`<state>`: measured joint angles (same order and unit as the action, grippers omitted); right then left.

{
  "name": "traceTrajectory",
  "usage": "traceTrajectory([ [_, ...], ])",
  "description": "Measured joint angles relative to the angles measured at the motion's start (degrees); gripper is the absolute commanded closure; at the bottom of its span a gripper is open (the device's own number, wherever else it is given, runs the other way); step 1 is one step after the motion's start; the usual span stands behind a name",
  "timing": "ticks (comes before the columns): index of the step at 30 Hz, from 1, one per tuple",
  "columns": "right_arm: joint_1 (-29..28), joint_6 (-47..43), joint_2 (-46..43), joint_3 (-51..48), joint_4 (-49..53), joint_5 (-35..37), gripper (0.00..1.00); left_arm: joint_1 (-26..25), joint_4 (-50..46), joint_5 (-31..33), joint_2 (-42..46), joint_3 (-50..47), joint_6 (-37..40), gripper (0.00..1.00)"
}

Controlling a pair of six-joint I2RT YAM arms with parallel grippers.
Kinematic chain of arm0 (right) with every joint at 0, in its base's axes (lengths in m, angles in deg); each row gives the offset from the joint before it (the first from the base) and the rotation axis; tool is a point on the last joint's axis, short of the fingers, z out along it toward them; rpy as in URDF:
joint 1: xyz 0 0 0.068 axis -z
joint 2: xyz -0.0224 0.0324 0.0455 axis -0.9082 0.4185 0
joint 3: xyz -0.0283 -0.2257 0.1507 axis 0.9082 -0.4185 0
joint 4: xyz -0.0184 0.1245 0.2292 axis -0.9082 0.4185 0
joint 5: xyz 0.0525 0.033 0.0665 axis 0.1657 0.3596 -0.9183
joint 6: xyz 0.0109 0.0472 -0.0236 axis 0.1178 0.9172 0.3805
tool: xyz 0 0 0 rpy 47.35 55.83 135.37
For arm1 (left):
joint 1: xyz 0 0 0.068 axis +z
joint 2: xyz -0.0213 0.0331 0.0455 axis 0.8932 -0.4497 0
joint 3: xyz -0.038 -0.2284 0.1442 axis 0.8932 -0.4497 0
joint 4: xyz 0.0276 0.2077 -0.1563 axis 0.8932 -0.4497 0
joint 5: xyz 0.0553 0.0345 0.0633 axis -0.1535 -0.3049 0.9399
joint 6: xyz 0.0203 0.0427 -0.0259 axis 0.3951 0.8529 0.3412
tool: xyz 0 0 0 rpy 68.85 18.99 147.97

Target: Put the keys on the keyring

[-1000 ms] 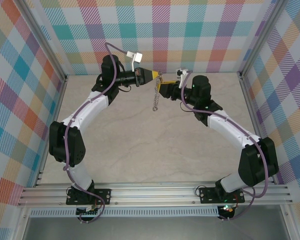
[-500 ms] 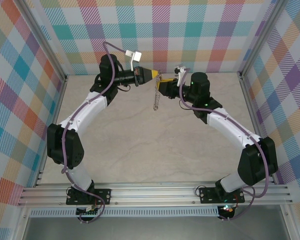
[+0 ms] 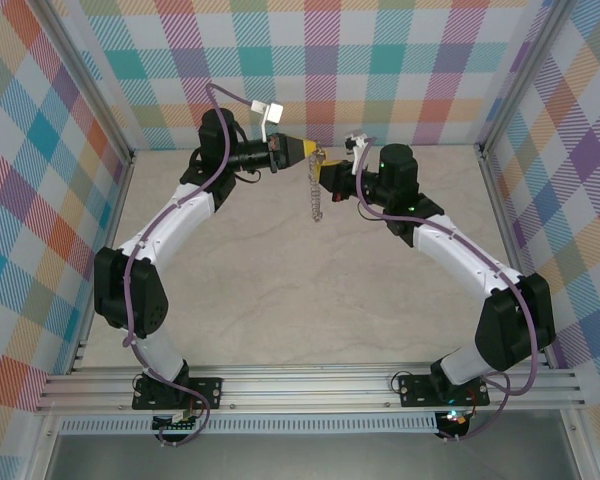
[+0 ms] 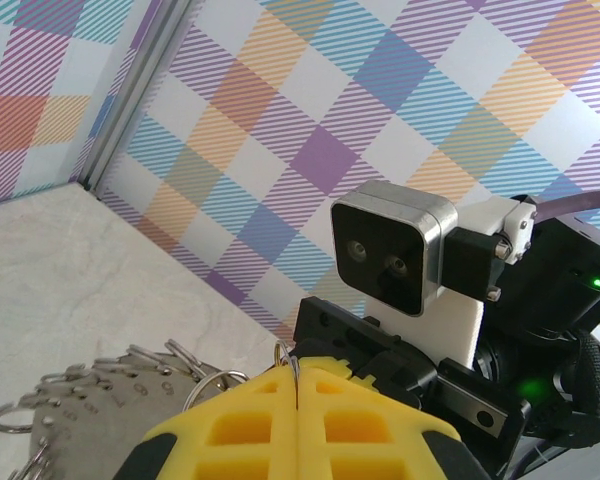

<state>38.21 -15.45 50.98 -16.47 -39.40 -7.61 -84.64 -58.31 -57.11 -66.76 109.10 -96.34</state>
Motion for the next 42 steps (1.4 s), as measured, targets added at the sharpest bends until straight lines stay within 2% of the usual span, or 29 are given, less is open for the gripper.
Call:
traceTrajectory([
  [13,-0.33,-0.83,0.02,0.11,2.45,-2.23,1.00,0.00,0.00,1.07,0.15,0.00,0.00,1.00],
  [25,-0.33,-0.87,4.09,5.99,5.31,-10.91,1.00,0.02,1.84,1.49,0.72,-0.02,-1.05,1.00],
  [31,-0.33,-0.81,4.48,6.60,5.77,-12.17,1.00,0.00,2.64,1.51,0.72,-0.52,-1.53,1.00],
  [32,-0.31,-0.79,4.48,6.60,5.79,-12.15,0.98,0.00,2.97,1.51,0.72,-0.76,-1.57,1.00],
  [33,-0.31,-0.72,4.48,6.60,5.86,-12.13,0.88,0.00,3.04,1.55,0.72,-0.79,-1.68,1.00],
  [37,-0.13,0.39,4.17,5.33,4.76,-12.11,0.69,0.00,3.39,2.03,0.72,-0.92,-1.81,1.00],
  [42,1.14,1.90,1.09,-2.01,2.86,-11.72,0.59,0.00,3.52,2.12,0.74,-1.33,-1.95,1.00],
])
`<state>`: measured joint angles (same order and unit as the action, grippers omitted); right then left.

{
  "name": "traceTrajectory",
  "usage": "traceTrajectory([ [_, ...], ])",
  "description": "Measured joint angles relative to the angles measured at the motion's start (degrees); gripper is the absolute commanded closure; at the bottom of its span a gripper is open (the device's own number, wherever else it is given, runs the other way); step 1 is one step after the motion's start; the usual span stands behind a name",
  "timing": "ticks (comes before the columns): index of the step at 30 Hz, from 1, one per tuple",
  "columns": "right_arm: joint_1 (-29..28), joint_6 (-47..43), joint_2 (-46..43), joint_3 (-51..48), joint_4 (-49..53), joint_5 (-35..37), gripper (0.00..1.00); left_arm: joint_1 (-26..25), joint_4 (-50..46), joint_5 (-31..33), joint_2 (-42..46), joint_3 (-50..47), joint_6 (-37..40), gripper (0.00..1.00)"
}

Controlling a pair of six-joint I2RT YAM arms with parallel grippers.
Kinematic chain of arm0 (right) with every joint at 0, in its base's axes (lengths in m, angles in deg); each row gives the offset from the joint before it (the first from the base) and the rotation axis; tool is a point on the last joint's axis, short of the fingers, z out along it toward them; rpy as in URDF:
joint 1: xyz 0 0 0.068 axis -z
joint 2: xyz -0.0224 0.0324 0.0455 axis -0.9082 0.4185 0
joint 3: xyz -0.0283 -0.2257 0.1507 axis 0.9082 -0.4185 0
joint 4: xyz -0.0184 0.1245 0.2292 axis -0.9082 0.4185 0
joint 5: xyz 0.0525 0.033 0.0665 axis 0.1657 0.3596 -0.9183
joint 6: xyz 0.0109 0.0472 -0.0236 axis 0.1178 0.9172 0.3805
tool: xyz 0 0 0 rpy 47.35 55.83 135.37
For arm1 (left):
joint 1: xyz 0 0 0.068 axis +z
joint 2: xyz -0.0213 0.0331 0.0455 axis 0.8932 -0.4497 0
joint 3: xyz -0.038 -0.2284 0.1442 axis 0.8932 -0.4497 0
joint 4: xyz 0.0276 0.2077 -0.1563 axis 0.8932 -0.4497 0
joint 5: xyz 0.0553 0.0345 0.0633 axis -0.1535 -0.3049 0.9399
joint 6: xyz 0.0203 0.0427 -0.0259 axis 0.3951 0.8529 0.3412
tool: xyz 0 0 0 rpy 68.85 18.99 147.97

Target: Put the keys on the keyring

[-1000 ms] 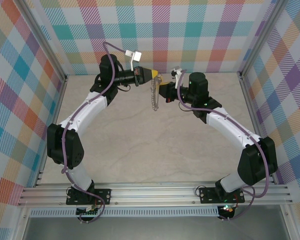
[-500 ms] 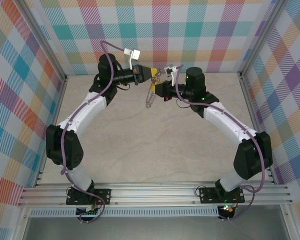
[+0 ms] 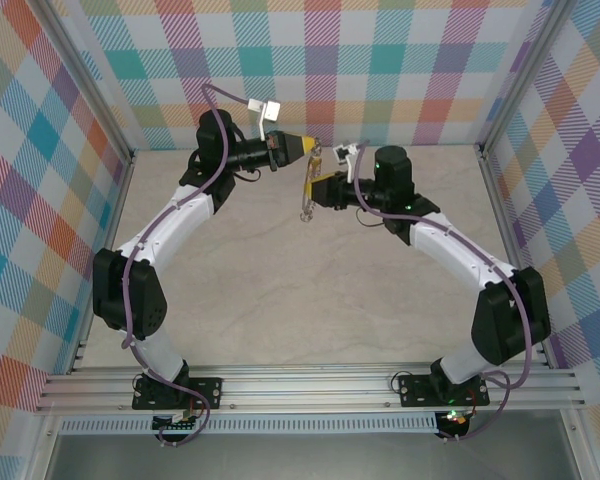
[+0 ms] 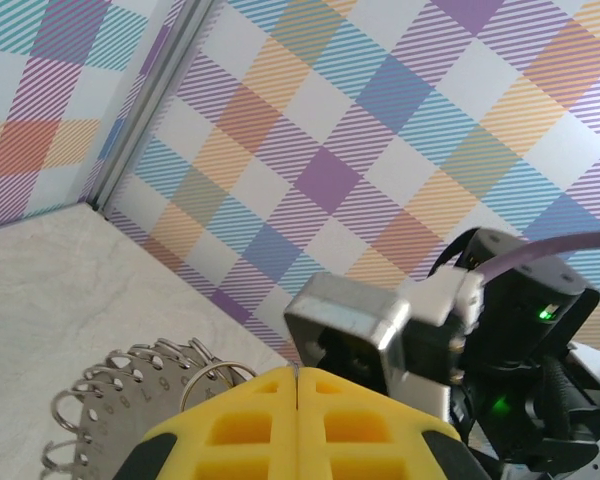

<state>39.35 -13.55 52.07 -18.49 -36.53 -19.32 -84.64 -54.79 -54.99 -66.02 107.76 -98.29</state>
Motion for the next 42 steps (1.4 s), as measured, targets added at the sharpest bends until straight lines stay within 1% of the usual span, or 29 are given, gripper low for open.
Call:
traceTrajectory([
  [4,0.90,0.81,-4.13,-7.43,-0.92,0.83,0.54,0.00,0.76,0.00,0.00,-0.44,0.00,1.00],
  [8,1.60,1.66,-7.82,-12.00,-1.27,1.77,0.54,0.00,1.25,0.02,0.00,-0.46,-0.26,1.00],
  [10,1.95,2.12,-9.18,-12.50,-1.20,2.29,0.57,0.00,1.42,0.00,0.00,-0.46,-0.66,1.00],
  [14,2.73,2.62,-11.72,-12.02,-1.53,3.63,0.56,0.00,1.95,0.00,0.00,-0.52,-0.94,1.00],
  [17,3.54,3.61,-11.91,-9.31,-1.46,4.66,0.56,0.00,2.34,-0.02,0.00,-0.61,-1.03,1.00],
  [22,5.03,6.21,-9.99,-1.86,-3.65,4.90,0.57,0.00,2.47,-0.20,0.00,-1.01,-1.05,1.00],
  [27,6.27,10.03,-5.20,3.21,-8.37,3.10,0.62,0.00,2.47,-0.48,0.00,-1.25,-1.05,1.00],
  [33,7.26,14.10,0.52,5.03,-11.76,0.17,0.68,0.00,2.47,-1.31,0.00,-1.25,-1.05,1.00],
  [37,7.39,16.31,3.17,6.01,-13.40,-1.81,0.68,0.00,2.47,-1.70,0.00,-1.27,-1.05,1.00],
  [42,7.48,18.58,4.07,6.43,-16.06,-4.20,0.68,0.00,2.45,-1.75,0.00,-1.25,-1.03,1.00],
])
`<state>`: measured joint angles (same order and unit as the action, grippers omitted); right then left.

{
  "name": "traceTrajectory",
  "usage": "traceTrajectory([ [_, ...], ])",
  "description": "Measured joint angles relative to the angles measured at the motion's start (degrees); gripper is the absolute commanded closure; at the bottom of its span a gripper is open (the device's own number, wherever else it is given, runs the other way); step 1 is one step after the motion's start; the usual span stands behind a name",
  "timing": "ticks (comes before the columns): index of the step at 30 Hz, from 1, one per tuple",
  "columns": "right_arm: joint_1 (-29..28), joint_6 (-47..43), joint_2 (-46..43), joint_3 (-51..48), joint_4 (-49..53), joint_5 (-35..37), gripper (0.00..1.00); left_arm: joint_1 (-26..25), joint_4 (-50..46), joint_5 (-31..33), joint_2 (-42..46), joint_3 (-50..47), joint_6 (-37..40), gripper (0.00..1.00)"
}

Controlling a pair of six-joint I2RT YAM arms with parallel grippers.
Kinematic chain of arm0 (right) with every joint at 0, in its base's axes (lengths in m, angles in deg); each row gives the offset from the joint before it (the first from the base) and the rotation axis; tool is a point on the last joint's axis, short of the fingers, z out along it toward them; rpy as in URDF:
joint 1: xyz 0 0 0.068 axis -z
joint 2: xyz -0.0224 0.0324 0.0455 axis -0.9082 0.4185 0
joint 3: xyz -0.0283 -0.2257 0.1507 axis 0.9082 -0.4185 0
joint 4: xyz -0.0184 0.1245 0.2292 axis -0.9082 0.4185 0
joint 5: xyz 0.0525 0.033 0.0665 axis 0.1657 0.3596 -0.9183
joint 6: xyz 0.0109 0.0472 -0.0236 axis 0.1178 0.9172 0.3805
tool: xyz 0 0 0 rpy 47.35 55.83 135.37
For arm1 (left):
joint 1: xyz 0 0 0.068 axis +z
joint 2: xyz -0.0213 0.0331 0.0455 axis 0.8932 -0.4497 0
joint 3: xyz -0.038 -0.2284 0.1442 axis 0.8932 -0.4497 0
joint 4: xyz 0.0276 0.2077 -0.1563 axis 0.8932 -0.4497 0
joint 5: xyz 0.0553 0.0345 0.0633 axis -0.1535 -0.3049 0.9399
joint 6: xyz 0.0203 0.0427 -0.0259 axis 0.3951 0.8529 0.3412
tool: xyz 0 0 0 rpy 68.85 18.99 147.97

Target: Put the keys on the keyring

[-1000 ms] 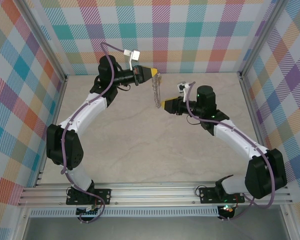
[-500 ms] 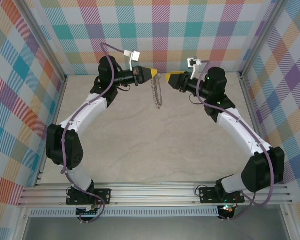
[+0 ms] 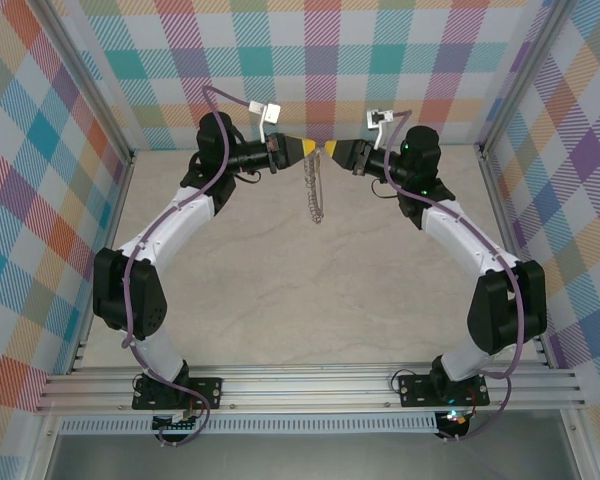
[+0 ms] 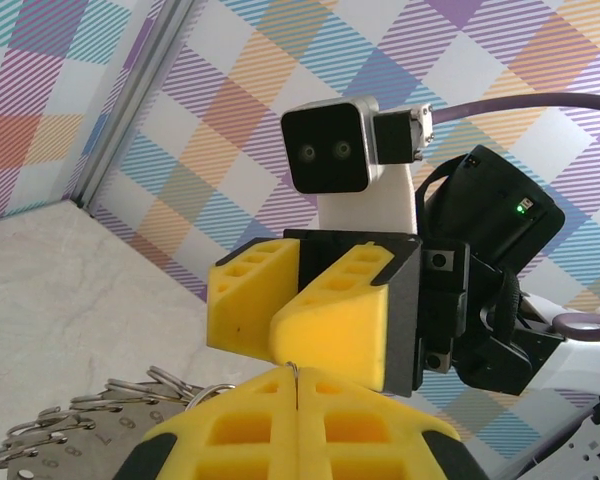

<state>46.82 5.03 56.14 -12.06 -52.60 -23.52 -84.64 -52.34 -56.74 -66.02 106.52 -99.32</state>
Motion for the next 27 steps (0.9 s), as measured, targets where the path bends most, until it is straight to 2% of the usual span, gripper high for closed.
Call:
traceTrajectory([
  [16,-1.86,0.42,-0.02,0.04,-1.68,-1.66,0.74,-0.02,0.00,0.02,0.00,0.00,0.00,1.00],
  [27,-1.86,1.07,-0.02,0.04,-2.56,-1.66,0.82,-0.63,-0.02,0.04,0.00,0.00,-0.02,1.00],
])
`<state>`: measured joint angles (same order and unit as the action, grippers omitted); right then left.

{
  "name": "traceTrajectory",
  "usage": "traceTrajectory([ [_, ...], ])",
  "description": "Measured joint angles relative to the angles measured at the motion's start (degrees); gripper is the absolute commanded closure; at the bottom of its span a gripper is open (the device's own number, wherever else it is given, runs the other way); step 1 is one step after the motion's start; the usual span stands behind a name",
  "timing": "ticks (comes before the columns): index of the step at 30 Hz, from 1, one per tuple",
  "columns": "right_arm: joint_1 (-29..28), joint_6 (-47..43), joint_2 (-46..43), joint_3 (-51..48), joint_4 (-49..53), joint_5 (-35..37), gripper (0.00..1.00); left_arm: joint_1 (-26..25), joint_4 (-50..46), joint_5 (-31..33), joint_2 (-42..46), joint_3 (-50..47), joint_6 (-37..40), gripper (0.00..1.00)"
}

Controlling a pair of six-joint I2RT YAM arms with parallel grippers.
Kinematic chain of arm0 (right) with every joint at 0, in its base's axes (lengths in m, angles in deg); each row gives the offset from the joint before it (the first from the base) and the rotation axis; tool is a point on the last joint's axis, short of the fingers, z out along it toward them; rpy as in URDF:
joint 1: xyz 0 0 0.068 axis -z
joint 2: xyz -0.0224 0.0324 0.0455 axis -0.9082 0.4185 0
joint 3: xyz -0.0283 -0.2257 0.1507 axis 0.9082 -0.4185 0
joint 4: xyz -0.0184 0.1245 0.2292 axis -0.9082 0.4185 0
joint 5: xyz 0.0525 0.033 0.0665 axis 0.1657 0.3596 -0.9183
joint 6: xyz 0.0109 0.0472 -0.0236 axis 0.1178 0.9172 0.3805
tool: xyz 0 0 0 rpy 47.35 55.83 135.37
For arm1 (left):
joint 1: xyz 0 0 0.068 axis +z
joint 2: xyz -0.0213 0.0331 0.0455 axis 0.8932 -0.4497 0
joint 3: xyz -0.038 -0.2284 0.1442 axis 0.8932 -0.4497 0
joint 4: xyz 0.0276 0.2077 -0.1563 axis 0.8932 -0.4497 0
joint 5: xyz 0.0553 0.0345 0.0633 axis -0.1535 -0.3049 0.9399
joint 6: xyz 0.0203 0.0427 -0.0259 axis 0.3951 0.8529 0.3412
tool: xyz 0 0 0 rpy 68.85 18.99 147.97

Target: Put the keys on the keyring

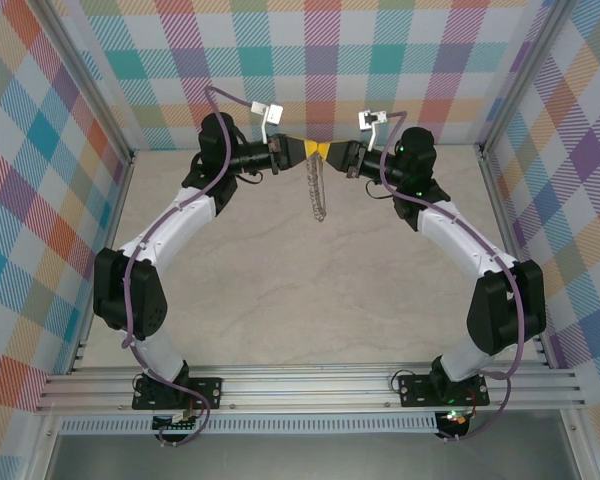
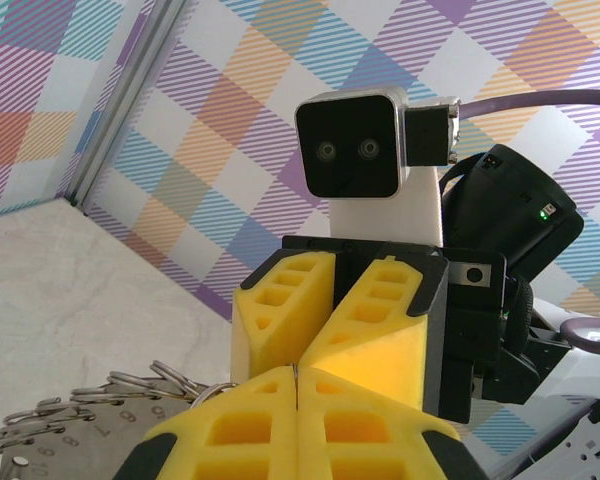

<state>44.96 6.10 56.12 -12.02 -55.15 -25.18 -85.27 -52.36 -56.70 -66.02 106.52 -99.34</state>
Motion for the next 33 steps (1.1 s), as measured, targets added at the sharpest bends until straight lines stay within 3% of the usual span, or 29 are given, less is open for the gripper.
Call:
traceTrajectory([
  [6,0.00,0.52,0.02,0.00,-0.68,-0.48,1.00,0.00,0.00,0.44,0.00,0.00,0.00,1.00],
  [13,0.02,0.66,0.02,0.00,-0.68,-0.85,1.00,0.00,-0.13,0.66,0.00,0.00,0.02,1.00],
  [18,0.79,0.17,0.55,0.61,0.90,-2.34,1.00,0.00,-2.56,1.70,0.00,0.35,1.49,0.62],
  [21,2.01,-0.92,2.03,2.47,3.56,-4.68,1.00,0.24,-5.09,2.34,0.00,1.60,3.06,0.48],
  [27,6.08,-5.95,6.19,9.05,12.72,-10.03,1.00,1.68,-10.38,2.25,-0.33,5.35,6.32,0.39],
  [33,8.48,-13.46,12.41,19.23,24.06,-15.56,1.00,3.26,-19.91,0.55,-5.53,14.56,12.28,0.38],
])
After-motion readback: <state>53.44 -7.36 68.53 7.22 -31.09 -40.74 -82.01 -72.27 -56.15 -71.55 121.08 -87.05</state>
